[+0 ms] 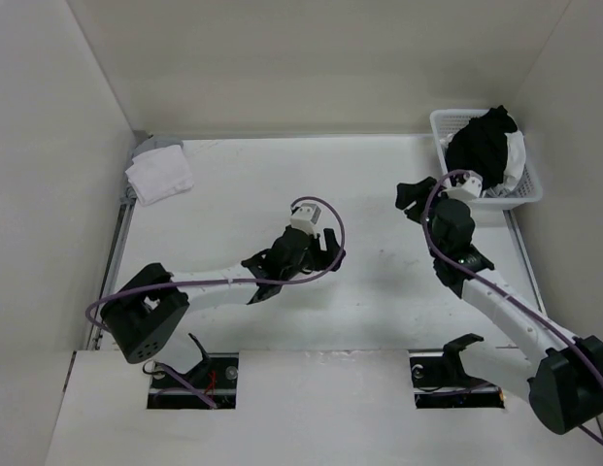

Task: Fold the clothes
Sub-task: Grab the tank top from the pile

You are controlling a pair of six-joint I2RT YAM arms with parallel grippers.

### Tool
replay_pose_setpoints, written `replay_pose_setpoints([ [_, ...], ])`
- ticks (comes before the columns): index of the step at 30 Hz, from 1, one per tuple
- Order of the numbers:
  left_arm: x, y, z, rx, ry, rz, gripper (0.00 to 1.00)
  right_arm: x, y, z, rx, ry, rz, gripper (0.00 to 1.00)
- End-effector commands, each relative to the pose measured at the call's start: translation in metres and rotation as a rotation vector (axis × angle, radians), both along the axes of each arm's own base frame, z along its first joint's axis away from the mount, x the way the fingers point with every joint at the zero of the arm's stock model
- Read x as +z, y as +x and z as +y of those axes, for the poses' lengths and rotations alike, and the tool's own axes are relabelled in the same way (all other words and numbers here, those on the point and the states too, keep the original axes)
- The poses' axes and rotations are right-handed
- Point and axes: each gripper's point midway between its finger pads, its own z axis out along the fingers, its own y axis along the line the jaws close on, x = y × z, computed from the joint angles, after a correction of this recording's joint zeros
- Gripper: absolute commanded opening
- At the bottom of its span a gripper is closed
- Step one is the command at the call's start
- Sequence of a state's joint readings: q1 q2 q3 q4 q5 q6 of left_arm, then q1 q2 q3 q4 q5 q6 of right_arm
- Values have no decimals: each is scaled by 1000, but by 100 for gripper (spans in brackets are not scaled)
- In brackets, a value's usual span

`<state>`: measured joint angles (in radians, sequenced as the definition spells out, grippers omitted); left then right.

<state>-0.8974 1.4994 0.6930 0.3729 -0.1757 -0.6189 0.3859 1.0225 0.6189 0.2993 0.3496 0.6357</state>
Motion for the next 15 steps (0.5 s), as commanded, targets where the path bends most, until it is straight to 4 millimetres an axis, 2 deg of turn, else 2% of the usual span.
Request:
replay_pose_setpoints([
  [1,41,3,-3,-16,-114,-113,73,38,14,-24,-95,-28,-55,63],
  [5,34,0,2,-21,-115,-112,73,50,32,-49,-160,-63,-44,56],
  [7,35,0,2,-19,-121,-122,72,47,47,-72,-220,-79,-11,46],
  [8,36,0,2,-21,-124,-126,72,45,53,-79,-233,-84,0,41],
  [10,33,1,1,-20,-114,-125,68,41,71,-102,-279,-95,29,17],
  [11,32,2,1,-22,-106,-126,60,38,82,-118,-313,-99,49,7],
  [12,31,4,-1,-23,-99,-128,48,34,93,-133,-344,-103,78,3],
  [13,28,5,-1,-19,-94,-121,38,31,99,-142,-360,-104,100,2],
  [14,26,6,-1,-13,-92,-110,27,25,114,-161,-397,-110,137,1],
  [15,23,7,0,-11,-87,-104,22,22,123,-170,-412,-111,157,1],
])
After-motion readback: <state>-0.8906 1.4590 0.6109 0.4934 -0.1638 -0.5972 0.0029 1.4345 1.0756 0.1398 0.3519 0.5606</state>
